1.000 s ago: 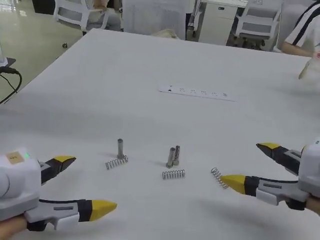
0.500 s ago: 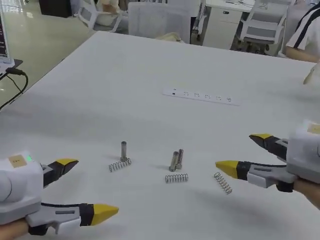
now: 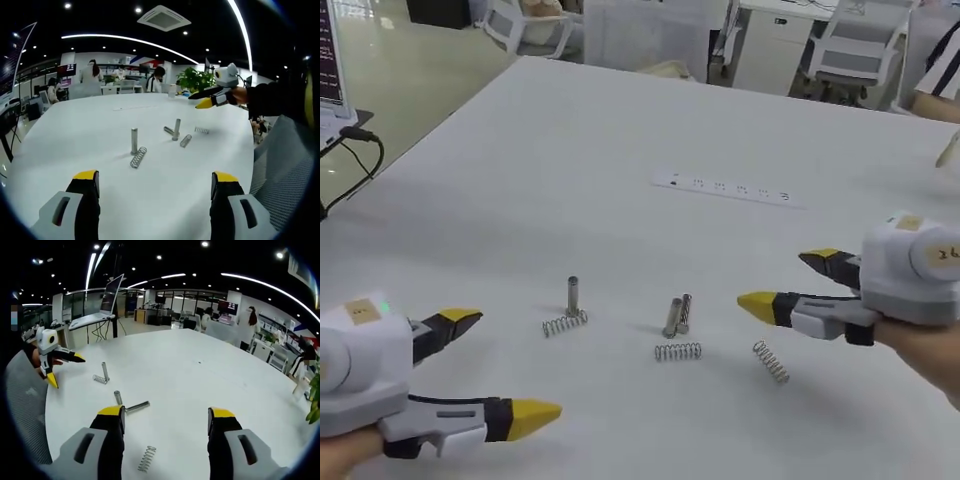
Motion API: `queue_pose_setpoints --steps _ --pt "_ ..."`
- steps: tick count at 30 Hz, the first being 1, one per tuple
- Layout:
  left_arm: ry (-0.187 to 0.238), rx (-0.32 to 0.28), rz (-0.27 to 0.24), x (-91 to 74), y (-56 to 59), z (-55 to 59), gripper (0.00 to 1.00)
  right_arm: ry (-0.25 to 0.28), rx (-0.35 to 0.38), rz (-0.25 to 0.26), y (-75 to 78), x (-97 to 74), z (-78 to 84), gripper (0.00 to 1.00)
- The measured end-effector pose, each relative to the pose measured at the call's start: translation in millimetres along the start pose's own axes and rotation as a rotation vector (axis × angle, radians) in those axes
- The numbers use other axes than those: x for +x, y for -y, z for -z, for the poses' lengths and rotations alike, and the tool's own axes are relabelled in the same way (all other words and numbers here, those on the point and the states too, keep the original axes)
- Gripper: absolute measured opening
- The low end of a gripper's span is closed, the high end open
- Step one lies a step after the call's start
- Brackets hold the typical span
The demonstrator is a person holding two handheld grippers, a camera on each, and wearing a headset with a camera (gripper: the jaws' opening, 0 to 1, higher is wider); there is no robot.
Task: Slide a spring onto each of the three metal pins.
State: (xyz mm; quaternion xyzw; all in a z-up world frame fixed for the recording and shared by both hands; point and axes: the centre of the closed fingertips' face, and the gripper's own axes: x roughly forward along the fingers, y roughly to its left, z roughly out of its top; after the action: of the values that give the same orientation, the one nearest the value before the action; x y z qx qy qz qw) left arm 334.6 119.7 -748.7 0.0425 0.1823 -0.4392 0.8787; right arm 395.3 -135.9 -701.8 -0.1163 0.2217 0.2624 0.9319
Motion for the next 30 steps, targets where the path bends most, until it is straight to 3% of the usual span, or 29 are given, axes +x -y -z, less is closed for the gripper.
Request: queue_pose_setpoints --steps 19,30 --pt "0.007 -0.014 -0.006 -1.1 -0.3 0.0 0.89 -0.095 -0.012 -0.010 -15.0 43.4 -4.4 0.53" --pt "0.009 -0.018 -0.007 -1.1 -0.9 -0.5 0.88 -0.168 0.003 -0.003 -21.7 66.7 5.9 0.48"
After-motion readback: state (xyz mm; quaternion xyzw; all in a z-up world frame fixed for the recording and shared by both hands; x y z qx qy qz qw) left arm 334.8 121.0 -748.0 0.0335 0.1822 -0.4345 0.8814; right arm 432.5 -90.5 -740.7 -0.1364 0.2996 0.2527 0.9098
